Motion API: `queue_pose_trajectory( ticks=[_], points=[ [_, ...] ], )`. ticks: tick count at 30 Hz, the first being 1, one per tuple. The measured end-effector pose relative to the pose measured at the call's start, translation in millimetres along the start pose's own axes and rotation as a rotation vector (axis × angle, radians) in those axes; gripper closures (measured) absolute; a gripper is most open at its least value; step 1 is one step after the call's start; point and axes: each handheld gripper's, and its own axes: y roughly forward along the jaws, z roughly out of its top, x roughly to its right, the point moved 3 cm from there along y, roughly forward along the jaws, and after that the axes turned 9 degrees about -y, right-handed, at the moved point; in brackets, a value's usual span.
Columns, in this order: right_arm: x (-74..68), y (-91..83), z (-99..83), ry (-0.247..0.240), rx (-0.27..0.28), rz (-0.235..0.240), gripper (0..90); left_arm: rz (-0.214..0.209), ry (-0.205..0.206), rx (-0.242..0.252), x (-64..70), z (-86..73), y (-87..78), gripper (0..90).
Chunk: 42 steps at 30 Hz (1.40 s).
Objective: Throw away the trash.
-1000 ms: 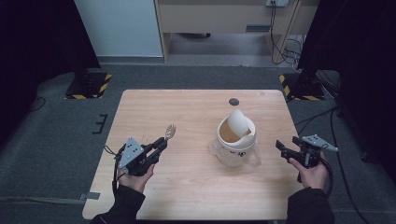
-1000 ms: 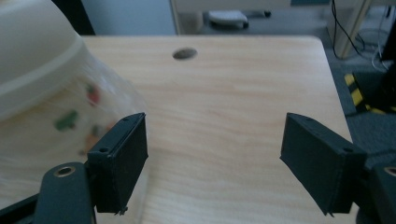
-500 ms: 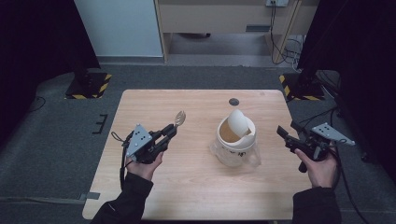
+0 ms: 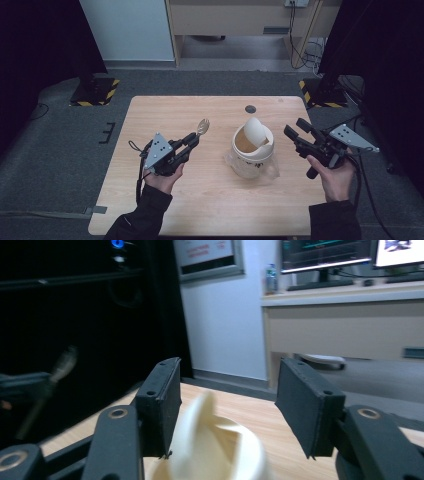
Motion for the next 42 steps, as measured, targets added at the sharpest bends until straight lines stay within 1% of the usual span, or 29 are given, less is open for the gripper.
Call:
queue_pose_trajectory(
  ticks=[1,2,7,8,11,12,13,16,21,27,28,34,36,37,38,42],
  points=[
    [-8.9,4.3,5.3,0.008,0.007,0.027,44.7,-0.002,-0.001,0.002,0.6,0.2,-0.2,79.7],
    [-8.9,4.3,5.3,0.008,0.007,0.027,44.7,-0.004,-0.001,0.002,1.2,0.2,-0.6,79.7],
    [-30.1,13.7,15.5,0.016,0.022,0.078,46.8,-0.016,0.001,0.001,5.5,0.0,-0.9,79.7],
    [-32.5,14.9,16.5,0.017,0.023,0.084,46.8,-0.018,0.001,0.002,6.5,0.1,-0.7,79.7],
    [-42.1,20.8,19.0,0.029,0.030,0.115,47.1,-0.027,0.012,0.004,11.0,0.3,-0.2,79.7],
    [-46.1,23.5,19.2,0.027,0.029,0.125,47.4,-0.032,0.018,0.001,12.8,0.2,0.4,79.7],
    [-46.1,23.5,19.2,0.027,0.029,0.125,47.4,-0.037,0.017,-0.004,14.9,-0.1,1.4,79.7],
    [-52.5,29.1,17.3,0.033,0.014,0.153,48.5,-0.054,0.025,-0.013,21.8,-2.0,5.4,79.7],
    [-61.0,36.7,10.3,0.044,-0.012,0.185,49.6,-0.075,0.035,-0.025,31.8,-4.2,12.5,79.7],
    [-73.3,44.9,3.0,0.091,-0.019,0.227,50.4,-0.104,0.035,-0.036,43.8,-6.6,22.4,79.7],
    [-73.3,44.9,3.0,0.091,-0.019,0.227,50.4,-0.108,0.038,-0.039,46.0,-6.7,23.9,79.7],
    [-81.7,50.0,-2.9,0.120,-0.034,0.267,51.7,-0.134,0.059,-0.048,59.5,-8.6,32.1,79.7],
    [-84.2,51.7,-5.3,0.126,-0.043,0.276,52.6,-0.140,0.063,-0.051,62.7,-9.7,33.8,79.7],
    [-86.5,53.6,-8.2,0.126,-0.055,0.287,53.7,-0.143,0.066,-0.051,63.9,-10.0,34.3,79.7],
    [-86.5,53.6,-8.2,0.126,-0.055,0.287,53.7,-0.146,0.065,-0.051,65.0,-10.2,34.6,79.7],
    [-91.4,57.8,-13.5,0.144,-0.082,0.309,57.3,-0.153,0.073,-0.039,68.9,-9.5,33.1,79.7]
  ],
)
